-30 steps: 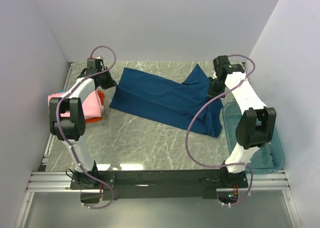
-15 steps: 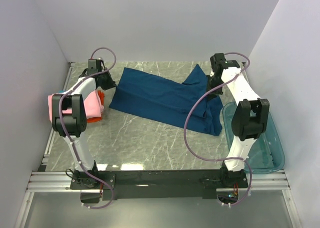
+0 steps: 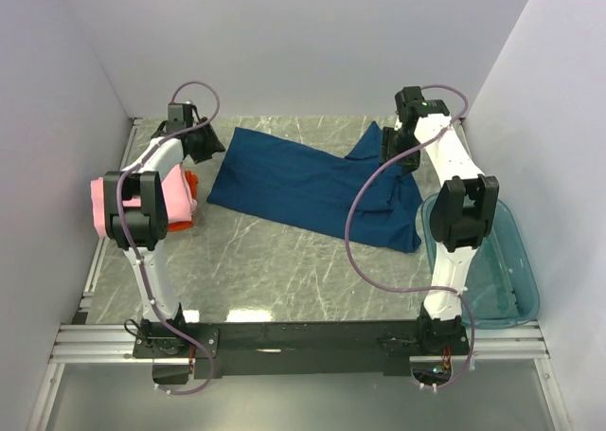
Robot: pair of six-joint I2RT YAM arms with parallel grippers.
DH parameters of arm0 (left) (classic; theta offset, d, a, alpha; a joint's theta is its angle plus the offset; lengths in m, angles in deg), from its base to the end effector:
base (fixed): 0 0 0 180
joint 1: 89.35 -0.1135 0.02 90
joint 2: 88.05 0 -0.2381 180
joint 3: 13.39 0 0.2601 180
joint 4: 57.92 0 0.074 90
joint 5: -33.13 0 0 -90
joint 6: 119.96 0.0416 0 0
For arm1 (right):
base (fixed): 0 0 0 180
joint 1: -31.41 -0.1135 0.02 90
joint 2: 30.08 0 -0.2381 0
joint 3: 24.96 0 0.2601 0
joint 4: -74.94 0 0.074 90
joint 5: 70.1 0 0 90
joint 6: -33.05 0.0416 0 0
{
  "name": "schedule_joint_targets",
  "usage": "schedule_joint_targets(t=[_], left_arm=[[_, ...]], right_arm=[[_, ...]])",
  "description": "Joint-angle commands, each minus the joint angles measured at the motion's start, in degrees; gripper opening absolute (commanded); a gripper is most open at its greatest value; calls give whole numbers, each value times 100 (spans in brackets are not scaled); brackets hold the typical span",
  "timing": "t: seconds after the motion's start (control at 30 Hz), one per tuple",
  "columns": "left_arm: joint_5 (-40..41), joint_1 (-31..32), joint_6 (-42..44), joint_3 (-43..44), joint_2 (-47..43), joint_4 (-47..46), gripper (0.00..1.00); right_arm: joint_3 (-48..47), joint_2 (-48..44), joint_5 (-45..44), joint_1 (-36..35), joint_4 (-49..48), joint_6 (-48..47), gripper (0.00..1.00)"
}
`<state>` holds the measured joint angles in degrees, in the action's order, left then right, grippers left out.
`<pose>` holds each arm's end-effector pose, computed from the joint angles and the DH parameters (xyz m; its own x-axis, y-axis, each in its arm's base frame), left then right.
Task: Fold and stack the t-shirts
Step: Fold the tshirt
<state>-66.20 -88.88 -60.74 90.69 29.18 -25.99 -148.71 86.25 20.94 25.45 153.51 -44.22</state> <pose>0.4634 -0.0105 0.1846 -0.6711 -0.4995 -0.5479 -0.2570 0.8499 -0.4600 0.4185 0.0445 0.2511 -0.9423 0.1231 -0.3114 0.1005 0.9910 0.0880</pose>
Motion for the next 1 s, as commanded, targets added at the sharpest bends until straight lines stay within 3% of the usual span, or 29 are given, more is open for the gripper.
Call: schedule_joint_targets(t=[0.0,0.17,0.43,0.63,0.97], left_arm=[[89,23,11,339,-42,-48,58],[-8,295,-59,24,-340,-153,63],[-403,761,-717,-1523,-956,-900,64],[-474,850,-824,-1919,-702,-989,64],[-237,200,-552,-2157,-482,-998,64]], right_arm=[[-394,-93,-78,42,218,-17,66],[536,-1014,203,33,-79,98,69],[2785,-2385,783,16,-660,326,67],[3394,-2545,968,-55,-907,458,66],[4027,-2905,898,-239,-907,546,66]])
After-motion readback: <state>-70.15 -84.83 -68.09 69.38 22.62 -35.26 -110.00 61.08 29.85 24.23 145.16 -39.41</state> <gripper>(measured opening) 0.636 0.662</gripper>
